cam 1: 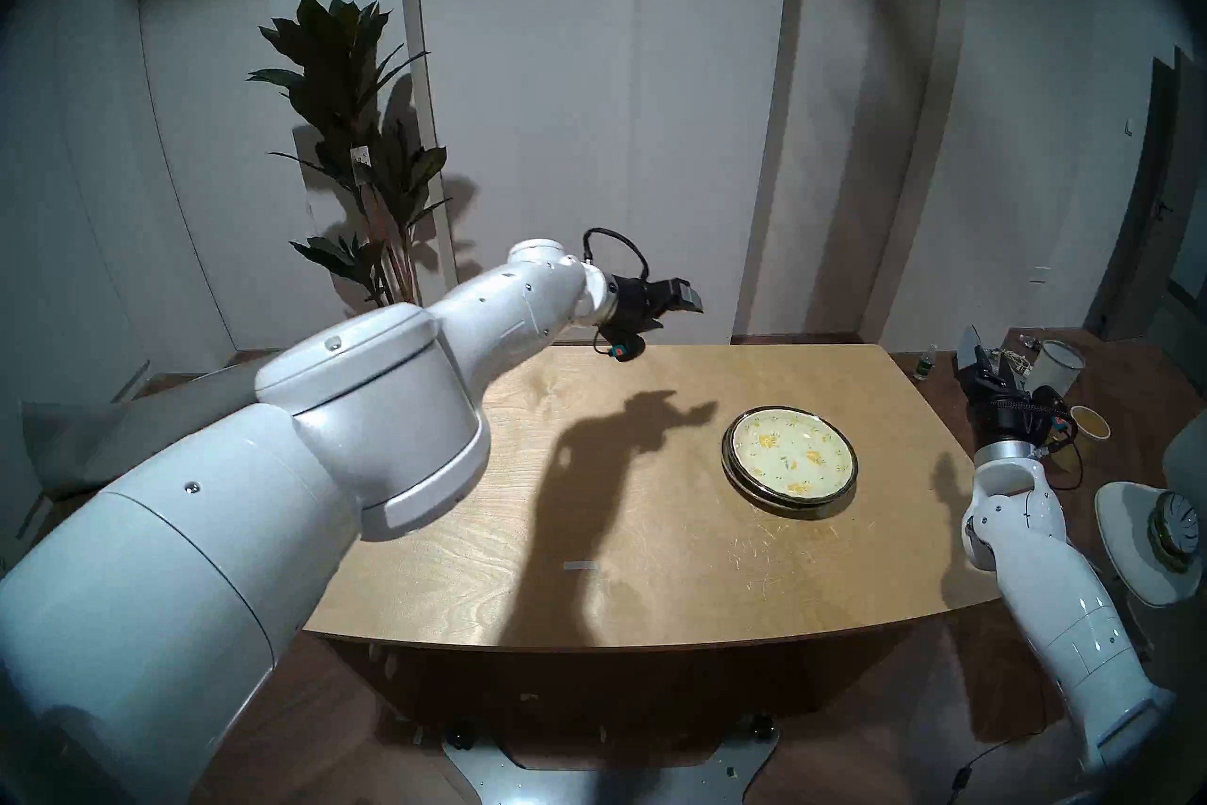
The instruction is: Stack the plates into one stack
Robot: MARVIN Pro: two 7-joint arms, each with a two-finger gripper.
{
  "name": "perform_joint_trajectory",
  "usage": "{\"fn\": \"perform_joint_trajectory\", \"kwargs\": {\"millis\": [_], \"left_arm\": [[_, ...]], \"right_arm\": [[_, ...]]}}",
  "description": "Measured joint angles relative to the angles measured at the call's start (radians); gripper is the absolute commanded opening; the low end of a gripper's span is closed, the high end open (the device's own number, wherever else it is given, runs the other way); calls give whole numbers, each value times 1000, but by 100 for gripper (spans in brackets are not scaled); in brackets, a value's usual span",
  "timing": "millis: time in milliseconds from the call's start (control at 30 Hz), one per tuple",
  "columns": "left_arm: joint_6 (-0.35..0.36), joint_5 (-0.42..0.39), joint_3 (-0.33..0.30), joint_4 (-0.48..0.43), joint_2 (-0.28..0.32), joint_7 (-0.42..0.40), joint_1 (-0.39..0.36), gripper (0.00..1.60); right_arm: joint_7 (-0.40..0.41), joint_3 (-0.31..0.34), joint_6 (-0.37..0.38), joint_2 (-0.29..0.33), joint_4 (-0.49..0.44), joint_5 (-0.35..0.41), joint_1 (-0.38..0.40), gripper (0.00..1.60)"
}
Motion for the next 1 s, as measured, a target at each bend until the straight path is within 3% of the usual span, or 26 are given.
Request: {"fn": "perform_joint_trajectory", "kwargs": {"millis": [567,1000], "left_arm": [[91,-55,-87,46,211,86,7,160],[216,-36,-77,42,346,134,63,160]], "right_arm": [[-55,-94,91,-14,-8,-6,112,160],[-120,-144,156,-40,7,20,188,160]]}}
